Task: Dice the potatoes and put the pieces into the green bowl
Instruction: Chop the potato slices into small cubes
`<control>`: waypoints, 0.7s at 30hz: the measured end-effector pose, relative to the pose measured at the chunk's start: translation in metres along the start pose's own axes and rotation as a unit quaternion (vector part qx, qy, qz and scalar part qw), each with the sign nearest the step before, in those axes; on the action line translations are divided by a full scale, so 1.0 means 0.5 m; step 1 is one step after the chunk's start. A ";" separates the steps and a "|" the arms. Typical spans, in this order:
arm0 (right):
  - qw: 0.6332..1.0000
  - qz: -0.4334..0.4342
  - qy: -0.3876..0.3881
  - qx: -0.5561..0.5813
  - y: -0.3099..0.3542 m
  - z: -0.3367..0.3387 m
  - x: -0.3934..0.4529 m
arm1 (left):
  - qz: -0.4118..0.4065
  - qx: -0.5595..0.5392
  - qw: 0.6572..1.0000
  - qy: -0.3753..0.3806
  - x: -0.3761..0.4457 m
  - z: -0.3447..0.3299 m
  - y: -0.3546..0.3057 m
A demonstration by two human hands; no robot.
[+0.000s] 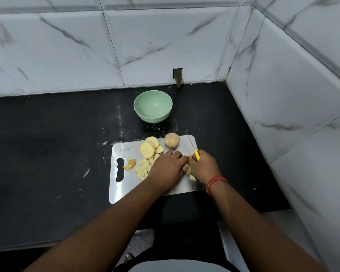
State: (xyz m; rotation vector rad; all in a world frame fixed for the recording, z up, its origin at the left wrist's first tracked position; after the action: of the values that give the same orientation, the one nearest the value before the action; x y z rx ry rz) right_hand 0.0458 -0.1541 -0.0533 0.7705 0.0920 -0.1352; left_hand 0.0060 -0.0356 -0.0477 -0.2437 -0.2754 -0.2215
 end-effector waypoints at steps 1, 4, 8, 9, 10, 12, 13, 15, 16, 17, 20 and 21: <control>1.000 0.002 0.001 -0.003 -0.002 0.002 -0.002 | -0.001 -0.004 1.000 -0.002 -0.002 -0.001 0.001; 1.000 0.009 -0.004 -0.023 -0.010 0.010 -0.004 | -0.009 -0.005 1.000 -0.014 -0.011 -0.002 -0.001; 0.999 0.022 -0.010 -0.026 -0.003 0.017 -0.004 | 0.002 -0.031 0.999 -0.017 -0.019 -0.002 -0.005; 0.999 0.024 -0.009 -0.028 0.000 0.019 -0.007 | 0.001 -0.038 0.999 -0.017 -0.020 -0.002 -0.007; 0.999 0.028 -0.010 -0.030 0.003 0.023 -0.010 | 0.000 -0.043 0.999 -0.018 -0.021 -0.002 -0.008; 0.998 0.034 -0.020 -0.041 0.008 0.034 -0.018 | -0.005 -0.049 0.999 -0.018 -0.024 -0.002 -0.008; 0.998 0.037 -0.021 -0.052 0.010 0.040 -0.026 | -0.008 -0.049 0.999 -0.018 -0.025 -0.003 -0.008; 0.996 0.039 -0.001 -0.080 0.013 0.045 -0.050 | -0.011 -0.050 0.999 -0.017 -0.026 -0.003 -0.006; 0.995 0.037 0.020 -0.092 0.013 0.044 -0.065 | -0.010 -0.050 0.999 -0.017 -0.026 -0.004 -0.005; 0.993 0.030 0.044 -0.101 0.012 0.041 -0.082 | -0.011 -0.050 0.999 -0.019 -0.026 -0.004 -0.005; 0.987 0.010 0.092 -0.130 0.010 0.032 -0.127 | -0.012 -0.052 0.998 -0.025 -0.027 -0.005 -0.007; 0.985 0.011 0.098 -0.141 0.010 0.029 -0.136 | -0.011 -0.052 0.998 -0.026 -0.027 -0.005 -0.007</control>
State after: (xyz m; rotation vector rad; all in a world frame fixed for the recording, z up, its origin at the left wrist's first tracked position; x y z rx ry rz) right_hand -0.0201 -0.1547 -0.0307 0.4999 0.2825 -0.0239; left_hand -0.0070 -0.0369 -0.0533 -0.3499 -0.3195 -0.2526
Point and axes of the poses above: each hand's wrist, its own x-axis towards the middle knuckle, its own z-axis out of the back of the hand, y = z × x, the point moved 9 cm from there along x, towards the middle knuckle, and after that the axes turned 14 degrees about -y, right-handed, at the moved point
